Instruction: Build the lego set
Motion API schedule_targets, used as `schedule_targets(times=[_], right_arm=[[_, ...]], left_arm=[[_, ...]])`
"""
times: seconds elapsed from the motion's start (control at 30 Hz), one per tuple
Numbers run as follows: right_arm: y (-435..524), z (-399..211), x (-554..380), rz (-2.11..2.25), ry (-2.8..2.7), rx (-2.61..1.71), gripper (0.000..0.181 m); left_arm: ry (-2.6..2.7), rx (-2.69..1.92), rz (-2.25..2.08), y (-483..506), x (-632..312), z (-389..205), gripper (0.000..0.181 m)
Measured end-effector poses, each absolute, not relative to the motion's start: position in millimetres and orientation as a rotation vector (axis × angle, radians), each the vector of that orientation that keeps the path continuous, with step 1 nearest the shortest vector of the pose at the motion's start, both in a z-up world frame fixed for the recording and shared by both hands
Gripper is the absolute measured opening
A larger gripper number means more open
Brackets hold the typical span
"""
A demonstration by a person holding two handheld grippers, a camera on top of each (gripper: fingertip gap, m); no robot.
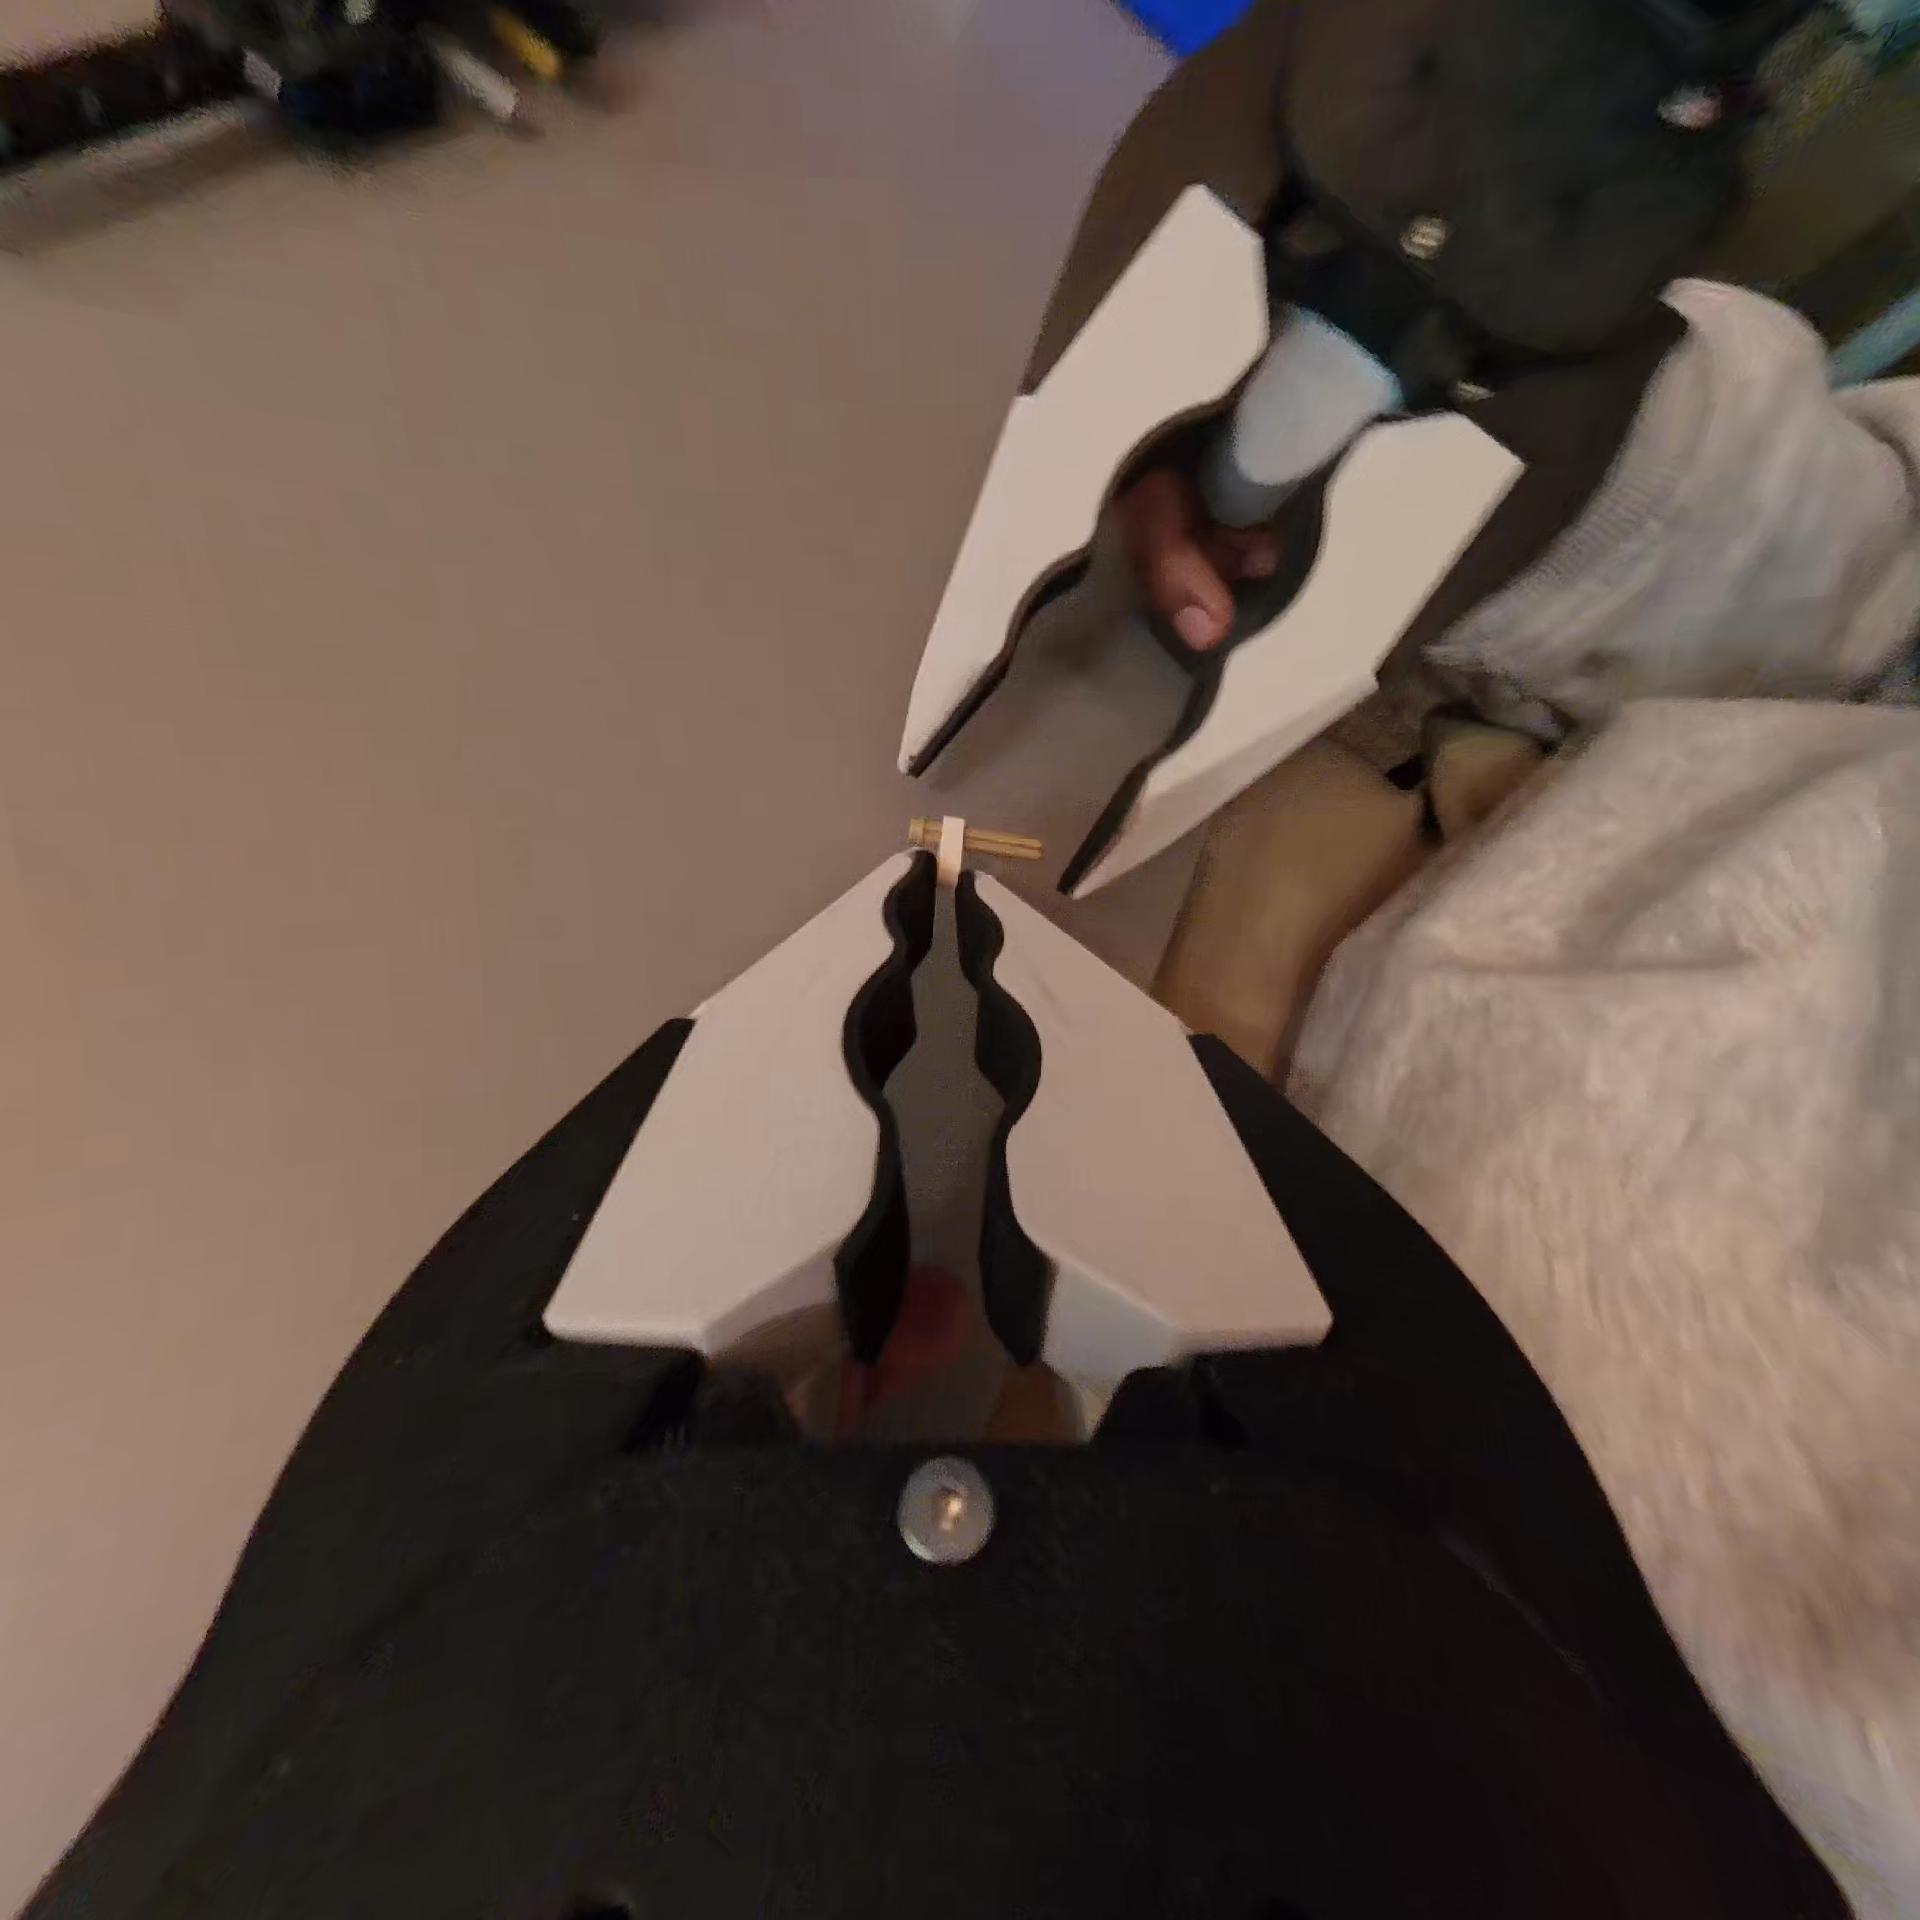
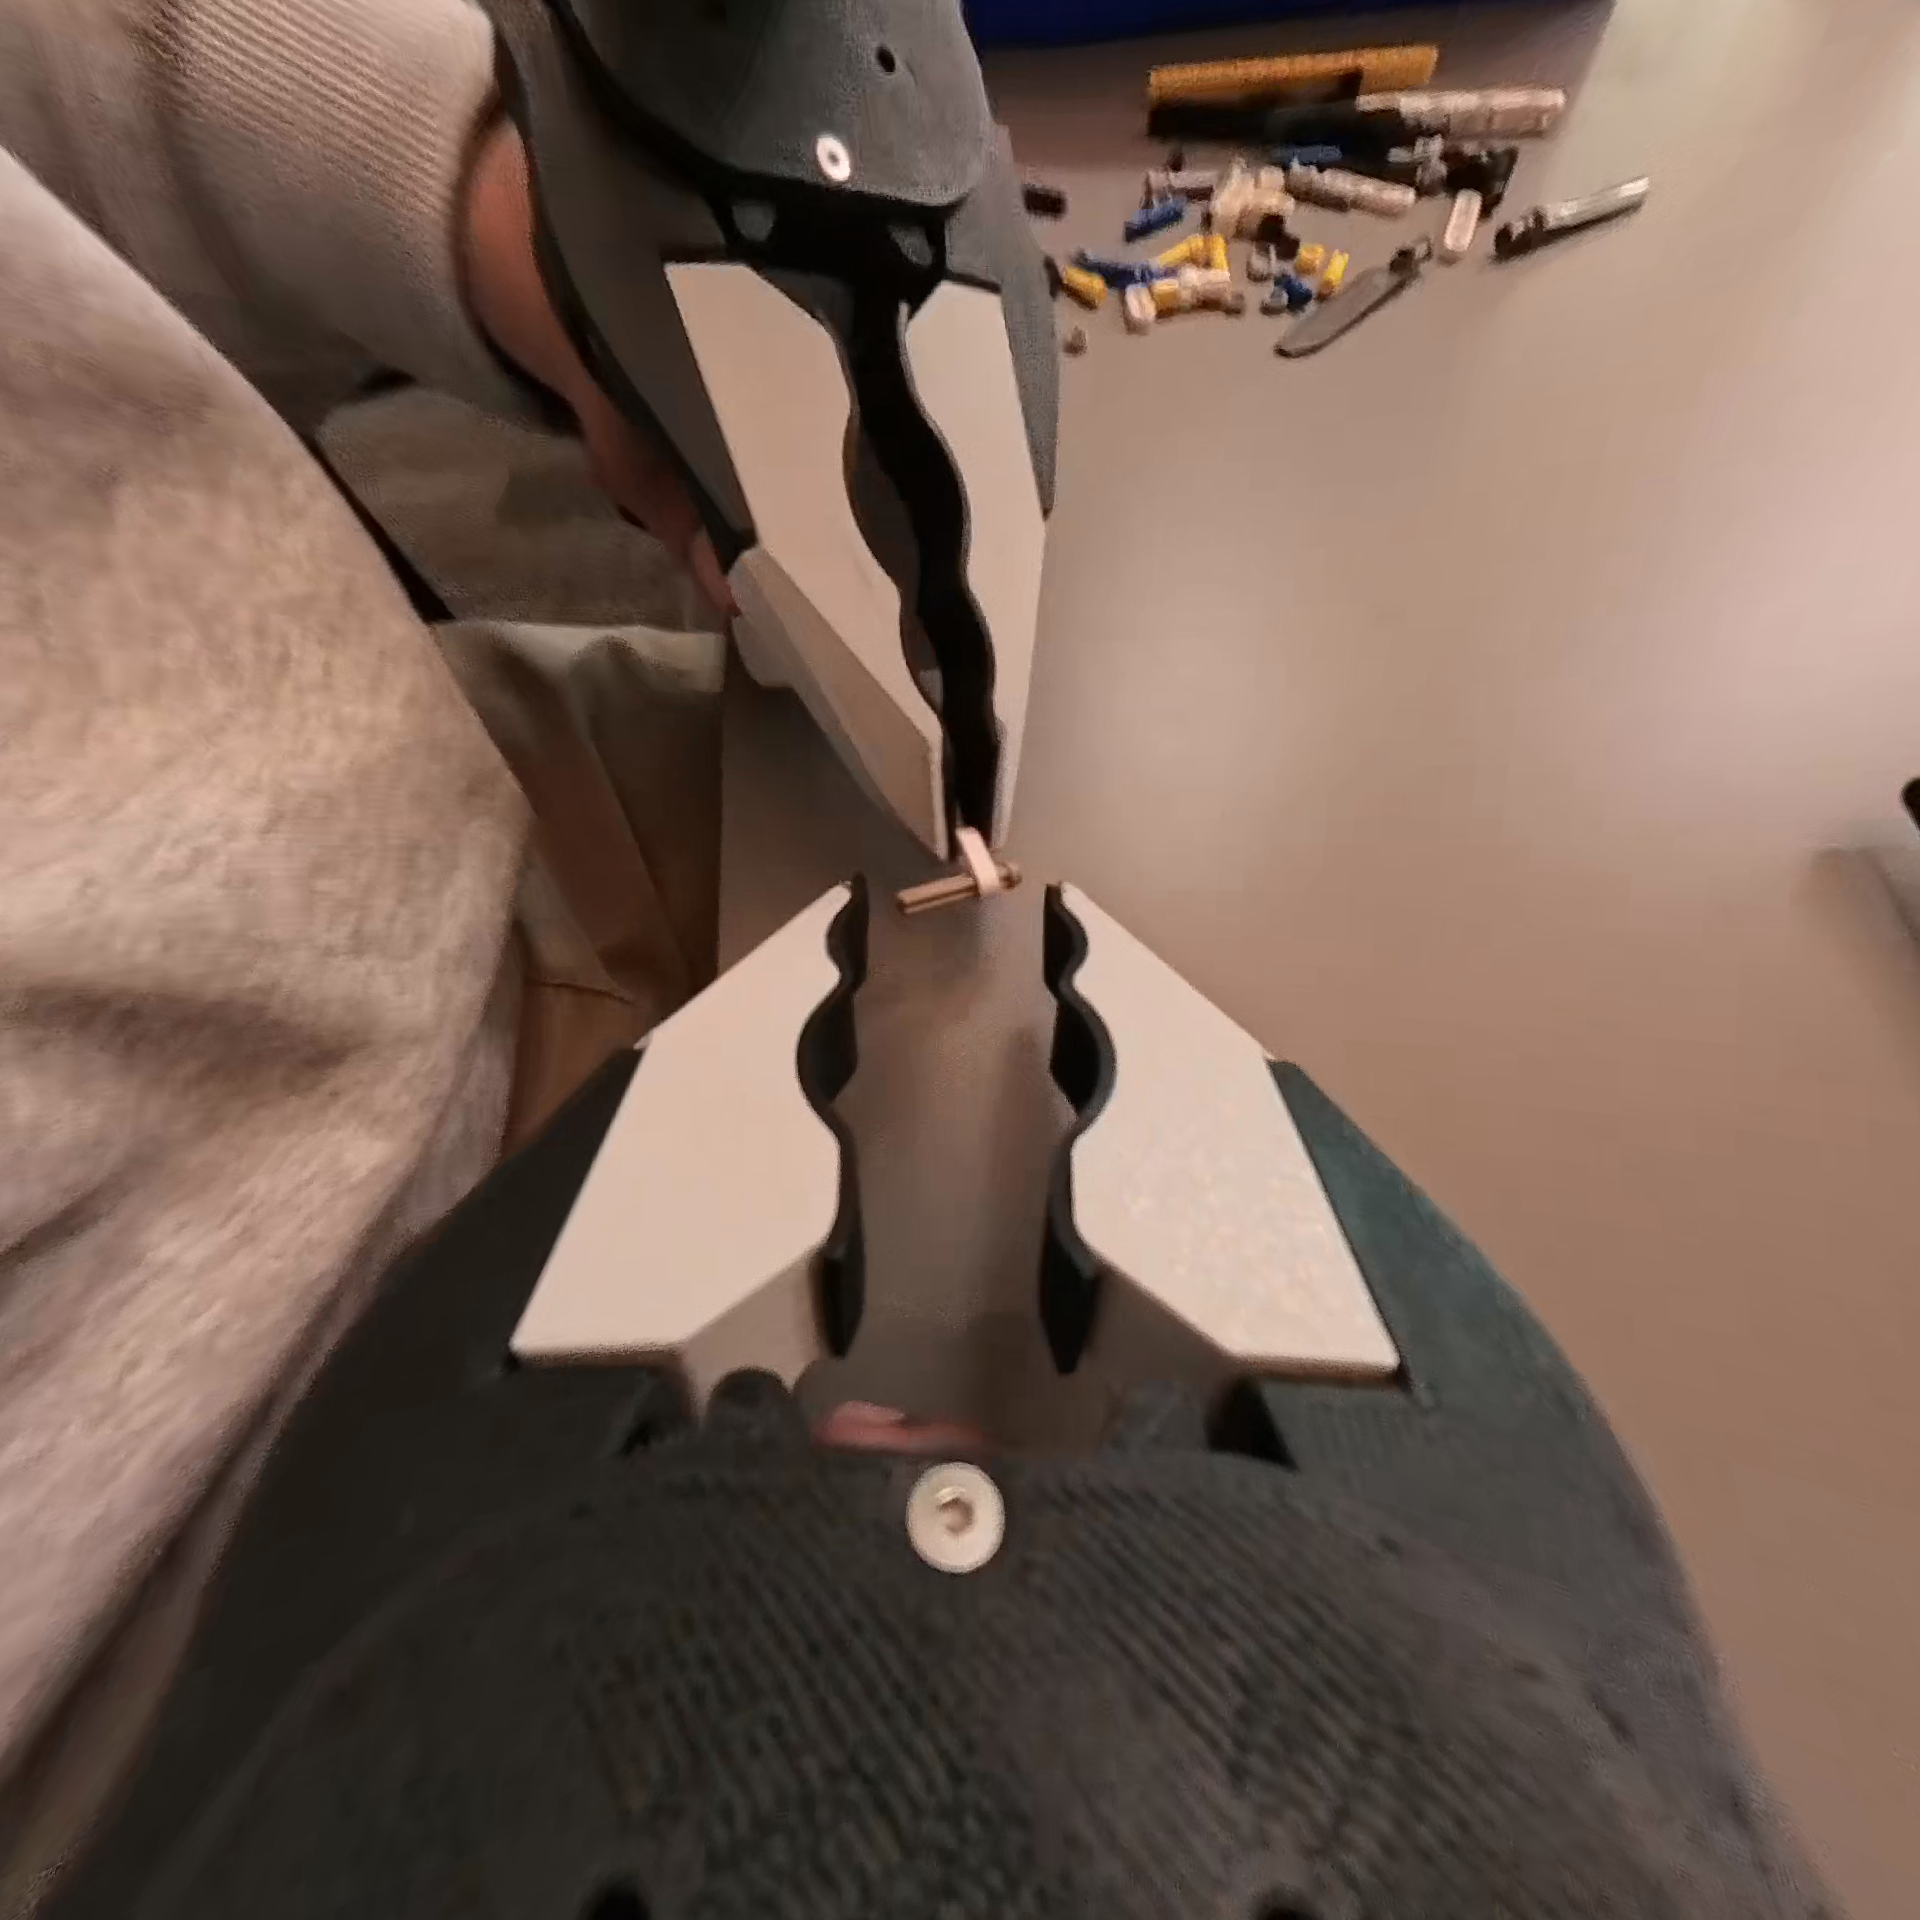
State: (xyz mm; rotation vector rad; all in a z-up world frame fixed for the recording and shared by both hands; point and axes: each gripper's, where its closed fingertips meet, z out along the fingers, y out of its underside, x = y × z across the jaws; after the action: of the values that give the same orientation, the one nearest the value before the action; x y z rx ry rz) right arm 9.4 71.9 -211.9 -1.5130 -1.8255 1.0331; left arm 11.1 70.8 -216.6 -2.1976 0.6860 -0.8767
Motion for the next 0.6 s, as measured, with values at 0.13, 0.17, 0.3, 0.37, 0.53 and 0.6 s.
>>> schedule_targets(times=[0.13,0.17,0.3,0.37,0.53,0.6], right_arm=[[67.4,-186.4,16.6,1.286,-1.755,-1.441,0.027],[66.5,-180.1,18.9,1.346,-1.737,-1.419,0.025],[58.5,-156.7,22.7,1.530,-1.663,-1.315,0.023],[52.7,-148.5,21.1,1.595,-1.637,-1.288,0.024],[46.0,-139.2,15.2,1.643,-1.592,-1.251,0.017],[45.8,-141.9,13.8,1.613,-1.601,-1.256,0.017]], left_arm=[[0.782,-1.961,-1.032,59.0,17.3,-187.6,0.003],[0.783,-1.911,-1.079,56.2,18.6,-180.3,0.003],[0.733,-1.757,-1.186,53.3,17.8,-158.1,0.003],[0.729,-1.696,-1.210,50.2,16.4,-150.4,0.002],[0.801,-1.709,-1.149,42.9,13.5,-155.1,0.002],[0.793,-1.705,-1.155,43.0,11.2,-153.9,0.002]])
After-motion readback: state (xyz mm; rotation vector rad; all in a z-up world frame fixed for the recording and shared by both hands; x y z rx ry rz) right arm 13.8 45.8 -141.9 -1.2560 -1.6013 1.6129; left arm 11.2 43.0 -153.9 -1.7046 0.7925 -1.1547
